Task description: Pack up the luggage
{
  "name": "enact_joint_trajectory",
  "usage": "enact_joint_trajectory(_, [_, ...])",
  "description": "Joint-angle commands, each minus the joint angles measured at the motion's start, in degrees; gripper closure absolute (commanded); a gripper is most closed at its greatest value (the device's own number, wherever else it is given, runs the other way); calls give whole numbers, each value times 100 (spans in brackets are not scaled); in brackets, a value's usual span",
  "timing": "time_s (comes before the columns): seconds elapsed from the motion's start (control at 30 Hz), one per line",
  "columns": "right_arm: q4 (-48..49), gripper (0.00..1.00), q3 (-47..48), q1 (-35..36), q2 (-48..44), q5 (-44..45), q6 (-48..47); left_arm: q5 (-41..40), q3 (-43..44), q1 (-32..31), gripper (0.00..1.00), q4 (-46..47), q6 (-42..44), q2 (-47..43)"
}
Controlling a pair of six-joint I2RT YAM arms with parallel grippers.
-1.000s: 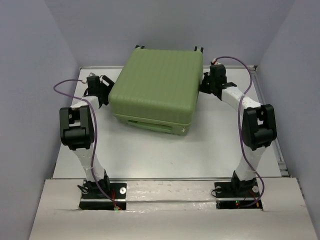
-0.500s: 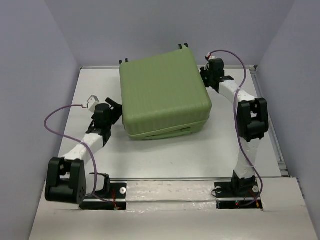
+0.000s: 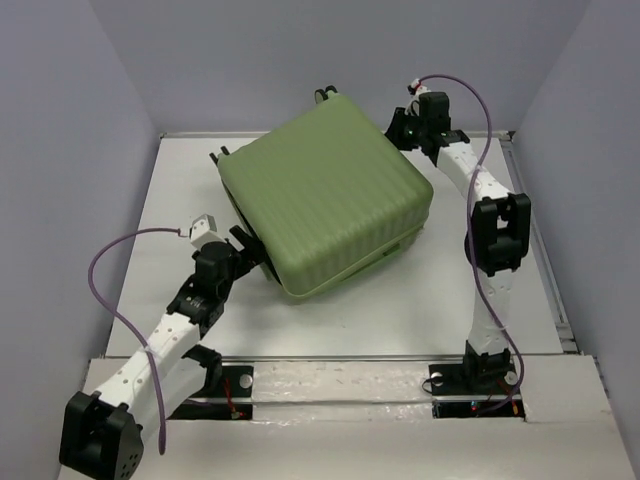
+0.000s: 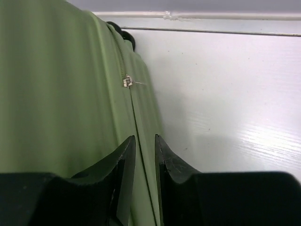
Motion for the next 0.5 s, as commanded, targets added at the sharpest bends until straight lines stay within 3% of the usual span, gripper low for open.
enact_joint_trajectory(0.0, [156,66,-460,204,-1187,-1196,684,705,920,-349,4,261,301,-497])
enact_joint_trajectory(0.03, [165,58,-566,38,-1528,-1309,597,564,991,-349,4,155,337,-654])
enact_joint_trajectory(0.13, [174,46,-1206,-157,-2388,-1180,342,414,1194,-349,4,93,390,-970])
enact_joint_trajectory(0.27, [717,49,-2892,-210,-3837,-636,157,256,1422,-340,2,84,512,-1113])
enact_joint_trajectory(0.3, [1180,51,-3766,-210,-4174,-582,183,247,1553,-340,2,58,574,-1069])
enact_joint_trajectory(0.47, [2482,92,-6144,-210,-6272,-309,604,264,2159,-279,1,66,601,-454])
